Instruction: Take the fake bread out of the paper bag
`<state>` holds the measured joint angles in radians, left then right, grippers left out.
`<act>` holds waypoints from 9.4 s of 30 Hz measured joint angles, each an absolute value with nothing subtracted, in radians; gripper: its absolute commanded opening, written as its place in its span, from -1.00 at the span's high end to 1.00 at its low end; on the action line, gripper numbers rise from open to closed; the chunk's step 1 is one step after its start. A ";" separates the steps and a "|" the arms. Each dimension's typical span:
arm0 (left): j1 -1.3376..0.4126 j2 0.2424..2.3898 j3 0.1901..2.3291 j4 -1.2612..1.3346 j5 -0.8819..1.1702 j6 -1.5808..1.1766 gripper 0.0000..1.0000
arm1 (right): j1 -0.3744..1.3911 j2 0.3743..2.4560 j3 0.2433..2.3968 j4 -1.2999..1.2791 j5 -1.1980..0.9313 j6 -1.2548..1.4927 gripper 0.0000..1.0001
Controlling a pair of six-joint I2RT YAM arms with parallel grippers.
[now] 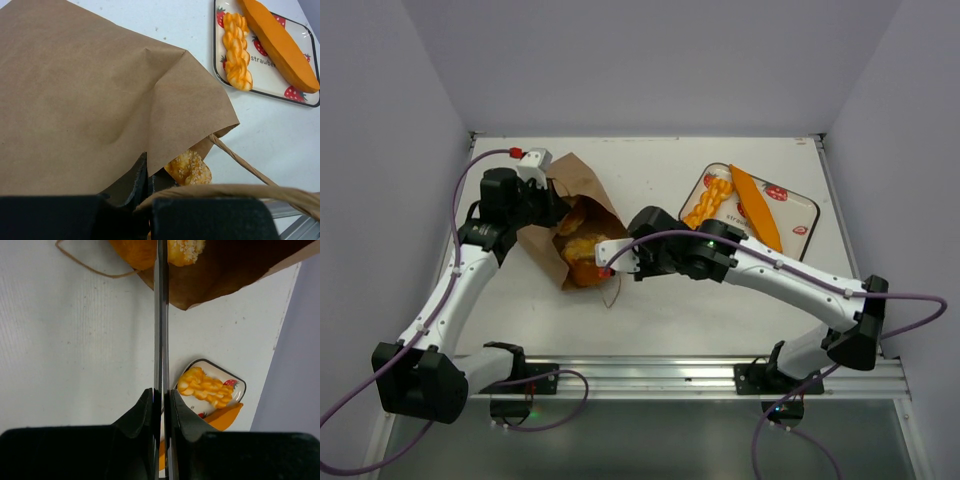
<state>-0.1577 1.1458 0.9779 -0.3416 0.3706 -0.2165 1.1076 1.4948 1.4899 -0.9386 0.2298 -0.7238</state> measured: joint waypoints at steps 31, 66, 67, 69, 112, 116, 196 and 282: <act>-0.157 1.159 1.012 -0.352 0.336 -0.216 0.94 | 0.769 0.930 1.351 -1.092 -0.101 -0.727 1.00; -0.158 1.040 0.964 -0.356 0.326 -0.179 0.93 | -0.070 1.036 1.143 -0.814 0.219 -0.778 1.00; -0.158 1.035 0.957 -0.354 0.327 -0.179 0.93 | -0.076 1.045 1.132 -0.804 0.220 -0.783 1.00; -0.158 1.031 0.945 -0.352 0.331 -0.179 0.93 | -0.088 1.067 1.112 -0.780 0.223 -0.791 1.00; -0.158 1.024 0.918 -0.323 0.349 -0.179 0.93 | -0.120 0.992 0.978 -0.719 0.141 -0.794 0.11; -0.158 1.024 0.918 -0.323 0.355 -0.179 0.93 | -0.120 0.987 1.033 -0.752 0.105 -0.774 0.15; -0.396 1.325 1.158 -0.313 0.320 -0.333 1.00 | 1.132 1.443 1.052 -0.336 0.593 -0.929 0.20; -0.396 1.356 1.098 -0.250 0.335 -0.322 1.00 | 1.036 0.941 0.944 -0.828 0.234 -0.857 1.00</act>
